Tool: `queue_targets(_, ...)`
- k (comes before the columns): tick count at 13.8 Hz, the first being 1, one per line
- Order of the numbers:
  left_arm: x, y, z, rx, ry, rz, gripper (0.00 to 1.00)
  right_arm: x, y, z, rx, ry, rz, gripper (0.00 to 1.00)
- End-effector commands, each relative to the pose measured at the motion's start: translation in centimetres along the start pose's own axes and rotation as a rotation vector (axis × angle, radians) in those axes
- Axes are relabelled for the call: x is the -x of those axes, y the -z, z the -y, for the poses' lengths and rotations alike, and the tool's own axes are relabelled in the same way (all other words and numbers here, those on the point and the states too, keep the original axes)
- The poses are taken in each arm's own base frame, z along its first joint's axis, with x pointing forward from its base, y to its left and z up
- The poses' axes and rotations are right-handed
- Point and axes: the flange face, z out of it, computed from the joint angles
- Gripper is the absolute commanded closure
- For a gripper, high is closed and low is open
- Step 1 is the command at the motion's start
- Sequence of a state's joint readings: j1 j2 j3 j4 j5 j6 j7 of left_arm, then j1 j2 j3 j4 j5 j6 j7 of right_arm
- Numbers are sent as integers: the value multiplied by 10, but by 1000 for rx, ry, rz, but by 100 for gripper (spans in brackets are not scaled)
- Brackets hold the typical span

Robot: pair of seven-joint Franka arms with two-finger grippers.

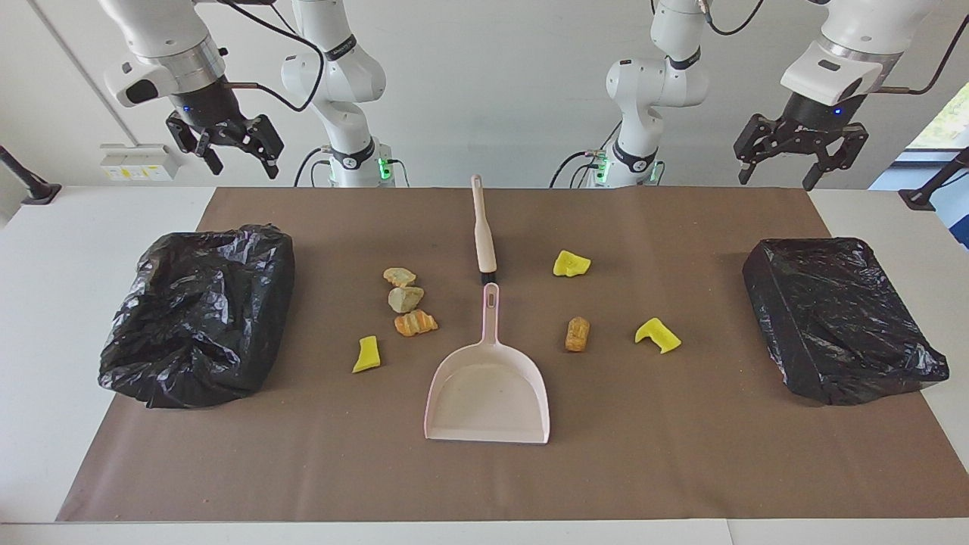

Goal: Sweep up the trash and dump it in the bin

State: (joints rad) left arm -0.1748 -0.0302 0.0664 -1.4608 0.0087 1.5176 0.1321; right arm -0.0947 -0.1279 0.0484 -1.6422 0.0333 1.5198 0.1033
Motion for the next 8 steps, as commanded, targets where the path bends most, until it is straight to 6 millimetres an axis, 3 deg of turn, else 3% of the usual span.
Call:
queue_targets(1, 2, -1, -12, 6, -13, 0, 0, 2, 3, -6, 1, -19, -6, 0)
queue_targets(6, 10, -37, -89, 19, -13, 19, 0, 3, 3, 3, -11, -3, -5, 0)
queue_targets(8, 20, -66, -143, 20, -3, 62, 0, 3, 3, 3, -11, -3, -5, 0)
